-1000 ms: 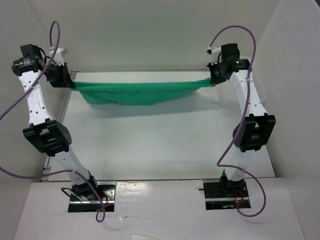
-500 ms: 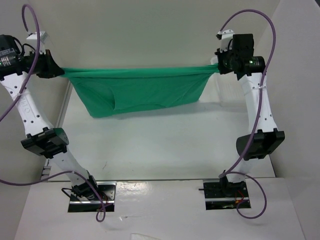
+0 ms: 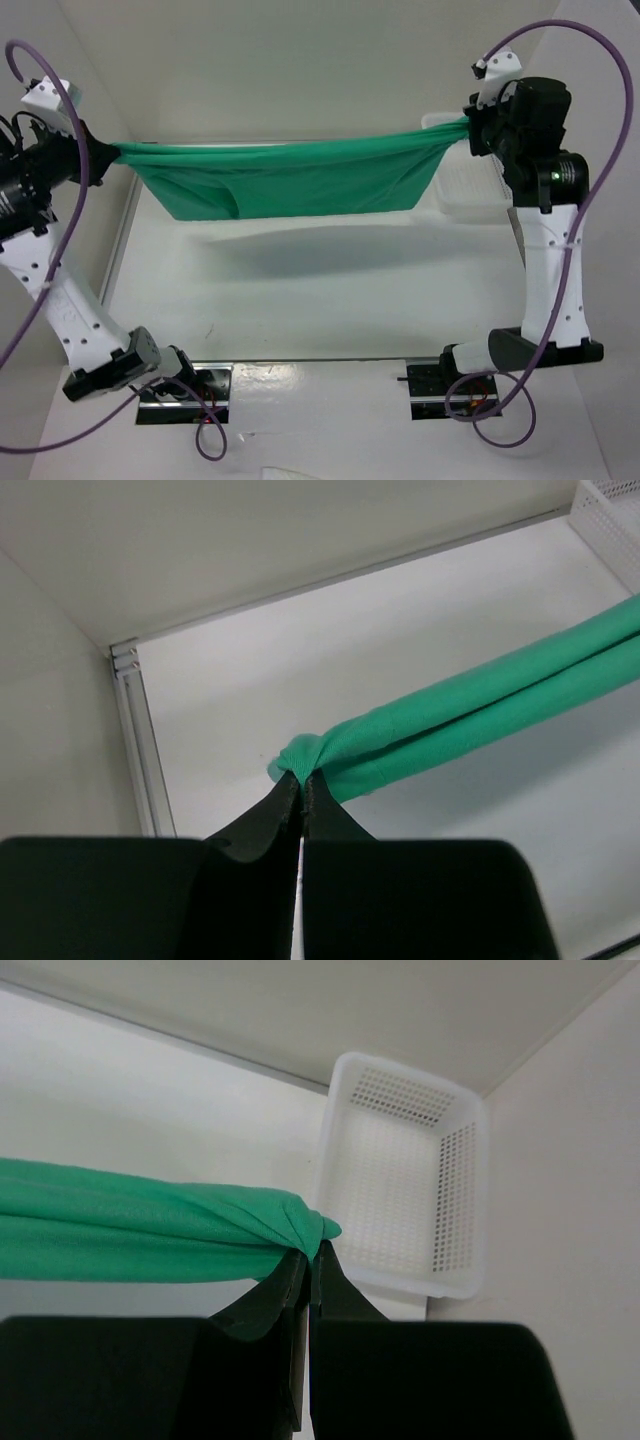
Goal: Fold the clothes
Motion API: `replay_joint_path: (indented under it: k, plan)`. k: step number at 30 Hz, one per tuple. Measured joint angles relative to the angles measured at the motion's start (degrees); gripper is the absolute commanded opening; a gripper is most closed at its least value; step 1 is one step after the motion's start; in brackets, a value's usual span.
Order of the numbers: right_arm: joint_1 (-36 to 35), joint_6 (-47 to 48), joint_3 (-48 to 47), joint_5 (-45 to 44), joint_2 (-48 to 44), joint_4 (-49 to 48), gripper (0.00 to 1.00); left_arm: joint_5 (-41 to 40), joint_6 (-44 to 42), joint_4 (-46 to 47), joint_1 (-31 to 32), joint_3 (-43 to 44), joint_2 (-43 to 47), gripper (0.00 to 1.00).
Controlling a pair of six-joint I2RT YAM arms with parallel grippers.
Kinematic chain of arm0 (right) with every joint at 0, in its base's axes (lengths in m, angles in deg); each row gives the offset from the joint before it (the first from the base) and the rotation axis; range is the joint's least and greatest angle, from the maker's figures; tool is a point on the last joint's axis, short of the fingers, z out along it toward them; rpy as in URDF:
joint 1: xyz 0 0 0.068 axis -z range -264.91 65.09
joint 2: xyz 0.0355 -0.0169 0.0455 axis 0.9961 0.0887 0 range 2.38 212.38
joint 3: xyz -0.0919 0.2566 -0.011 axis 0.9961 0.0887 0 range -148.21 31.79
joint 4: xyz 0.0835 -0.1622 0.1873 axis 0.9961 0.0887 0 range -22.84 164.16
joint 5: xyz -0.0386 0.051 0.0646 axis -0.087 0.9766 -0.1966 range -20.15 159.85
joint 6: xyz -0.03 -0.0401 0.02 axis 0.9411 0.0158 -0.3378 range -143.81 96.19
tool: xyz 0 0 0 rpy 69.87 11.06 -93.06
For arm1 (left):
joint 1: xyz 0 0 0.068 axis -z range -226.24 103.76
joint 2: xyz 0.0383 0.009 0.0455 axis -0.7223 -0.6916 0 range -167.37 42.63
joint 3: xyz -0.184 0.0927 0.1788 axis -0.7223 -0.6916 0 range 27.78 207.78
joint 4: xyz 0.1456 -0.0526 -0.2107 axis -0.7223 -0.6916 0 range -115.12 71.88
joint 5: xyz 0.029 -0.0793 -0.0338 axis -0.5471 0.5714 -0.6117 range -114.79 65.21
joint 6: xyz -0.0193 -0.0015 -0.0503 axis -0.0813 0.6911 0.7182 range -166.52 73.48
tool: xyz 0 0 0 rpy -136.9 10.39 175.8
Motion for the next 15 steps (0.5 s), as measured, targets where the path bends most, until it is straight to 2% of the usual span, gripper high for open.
replay_joint_path:
  k: [6,15]
  plan:
    - [0.0,1.2,2.1,-0.9,-7.2,-0.2,0.0,0.0,0.0,5.1,0.0,-9.5,9.3,0.0]
    - [0.0,4.6,5.3,0.2,-12.2,0.7,0.0,-1.7,-0.7,5.6,0.0,-16.1,10.9,0.0]
